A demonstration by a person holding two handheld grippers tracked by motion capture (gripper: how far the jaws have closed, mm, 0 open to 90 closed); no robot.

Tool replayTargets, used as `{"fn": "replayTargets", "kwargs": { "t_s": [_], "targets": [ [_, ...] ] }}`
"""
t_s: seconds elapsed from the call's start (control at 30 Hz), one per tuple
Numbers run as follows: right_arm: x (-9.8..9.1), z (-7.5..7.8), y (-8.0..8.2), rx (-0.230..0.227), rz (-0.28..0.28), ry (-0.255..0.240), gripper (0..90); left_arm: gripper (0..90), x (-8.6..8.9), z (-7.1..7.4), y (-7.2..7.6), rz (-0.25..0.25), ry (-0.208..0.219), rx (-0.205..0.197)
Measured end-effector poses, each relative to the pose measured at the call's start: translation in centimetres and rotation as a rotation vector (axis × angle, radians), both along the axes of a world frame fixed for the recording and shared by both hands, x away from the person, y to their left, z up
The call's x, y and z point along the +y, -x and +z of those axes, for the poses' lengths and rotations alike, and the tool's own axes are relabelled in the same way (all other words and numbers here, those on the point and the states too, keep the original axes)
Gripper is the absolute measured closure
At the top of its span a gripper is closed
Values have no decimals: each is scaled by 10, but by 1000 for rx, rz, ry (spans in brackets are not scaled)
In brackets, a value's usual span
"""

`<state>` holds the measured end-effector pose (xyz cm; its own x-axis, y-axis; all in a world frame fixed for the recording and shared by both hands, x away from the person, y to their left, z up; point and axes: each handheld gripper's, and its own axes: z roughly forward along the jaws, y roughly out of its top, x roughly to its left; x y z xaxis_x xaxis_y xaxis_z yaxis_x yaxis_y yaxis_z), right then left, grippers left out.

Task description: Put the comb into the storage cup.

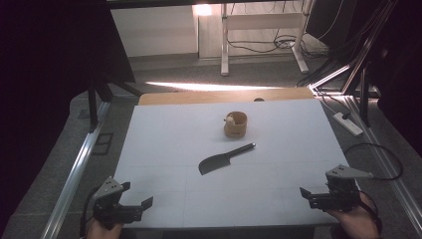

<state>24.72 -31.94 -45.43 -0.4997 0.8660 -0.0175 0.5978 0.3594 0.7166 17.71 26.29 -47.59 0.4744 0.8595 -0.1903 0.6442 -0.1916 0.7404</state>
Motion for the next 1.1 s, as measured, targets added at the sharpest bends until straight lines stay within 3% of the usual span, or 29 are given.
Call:
{"fn": "replayTargets", "kwargs": {
  "t_s": [0.33, 0.5, 1.1],
  "targets": [
    [0, 1, 0, -2, 28, -9, 0, 15, 1, 0, 0, -1, 8, 2],
    [3, 3, -1, -33, 57, -12, 0, 15, 2, 0, 0, -2, 15, 2],
    [10, 3, -10, -15, 145, -16, 0, 16, 3, -1, 0, 6, 19, 3]
  ]
}}
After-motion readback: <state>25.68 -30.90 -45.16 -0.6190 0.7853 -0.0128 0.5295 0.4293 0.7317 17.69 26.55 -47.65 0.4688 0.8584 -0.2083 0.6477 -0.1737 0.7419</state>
